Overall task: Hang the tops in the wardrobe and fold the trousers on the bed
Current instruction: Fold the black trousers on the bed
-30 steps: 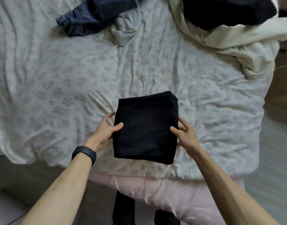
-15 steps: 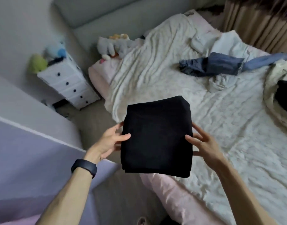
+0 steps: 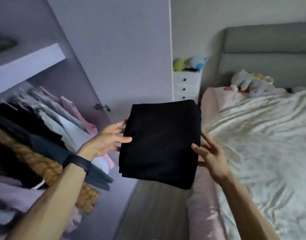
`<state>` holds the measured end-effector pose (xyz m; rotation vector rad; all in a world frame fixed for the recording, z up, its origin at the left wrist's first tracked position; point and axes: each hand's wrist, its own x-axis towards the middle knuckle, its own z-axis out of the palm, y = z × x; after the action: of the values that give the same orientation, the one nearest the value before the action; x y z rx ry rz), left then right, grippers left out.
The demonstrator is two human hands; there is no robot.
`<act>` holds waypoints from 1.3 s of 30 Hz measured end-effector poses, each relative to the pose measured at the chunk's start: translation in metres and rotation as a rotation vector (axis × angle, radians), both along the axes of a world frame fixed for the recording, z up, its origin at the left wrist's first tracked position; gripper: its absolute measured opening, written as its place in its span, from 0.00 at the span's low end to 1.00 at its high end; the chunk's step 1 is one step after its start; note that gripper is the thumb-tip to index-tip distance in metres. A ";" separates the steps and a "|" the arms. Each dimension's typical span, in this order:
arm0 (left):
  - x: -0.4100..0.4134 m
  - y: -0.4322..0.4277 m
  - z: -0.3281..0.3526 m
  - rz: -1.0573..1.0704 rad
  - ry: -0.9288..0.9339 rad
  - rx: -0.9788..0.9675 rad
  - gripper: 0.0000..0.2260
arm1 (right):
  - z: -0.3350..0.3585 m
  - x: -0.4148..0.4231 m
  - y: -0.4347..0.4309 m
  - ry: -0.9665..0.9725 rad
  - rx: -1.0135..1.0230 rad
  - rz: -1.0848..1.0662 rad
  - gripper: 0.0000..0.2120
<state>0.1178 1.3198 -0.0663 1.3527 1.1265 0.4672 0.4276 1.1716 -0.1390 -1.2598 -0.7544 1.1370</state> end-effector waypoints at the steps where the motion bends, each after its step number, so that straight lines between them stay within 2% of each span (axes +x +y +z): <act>1: -0.024 -0.010 0.013 0.074 -0.012 0.032 0.31 | 0.012 -0.014 0.015 -0.012 0.029 0.076 0.30; 7: -0.103 -0.057 0.094 0.398 -0.053 0.225 0.32 | 0.085 -0.081 0.088 -0.068 0.192 0.303 0.26; 17: -0.210 -0.100 0.268 0.779 0.062 0.608 0.23 | 0.259 -0.236 0.195 -0.102 0.495 0.560 0.25; 20: -0.238 -0.094 0.294 0.816 0.104 0.608 0.24 | 0.291 -0.277 0.225 -0.150 0.550 0.586 0.25; 24: -0.287 -0.065 0.312 0.957 0.126 0.597 0.36 | 0.320 -0.343 0.276 -0.241 0.564 0.605 0.23; 26: -0.314 -0.042 0.315 1.007 0.113 0.586 0.38 | 0.332 -0.376 0.307 -0.302 0.541 0.624 0.23; 33: -0.380 0.063 0.318 1.095 0.089 0.510 0.29 | 0.372 -0.473 0.419 -0.590 0.453 0.630 0.21; 39: -0.420 0.146 0.340 1.158 0.093 0.493 0.26 | 0.408 -0.528 0.497 -0.869 0.511 0.582 0.23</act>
<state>-0.3019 1.4657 0.2742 0.9894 1.9051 1.6034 -0.1001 1.6682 0.2686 -1.0842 -2.0205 0.7022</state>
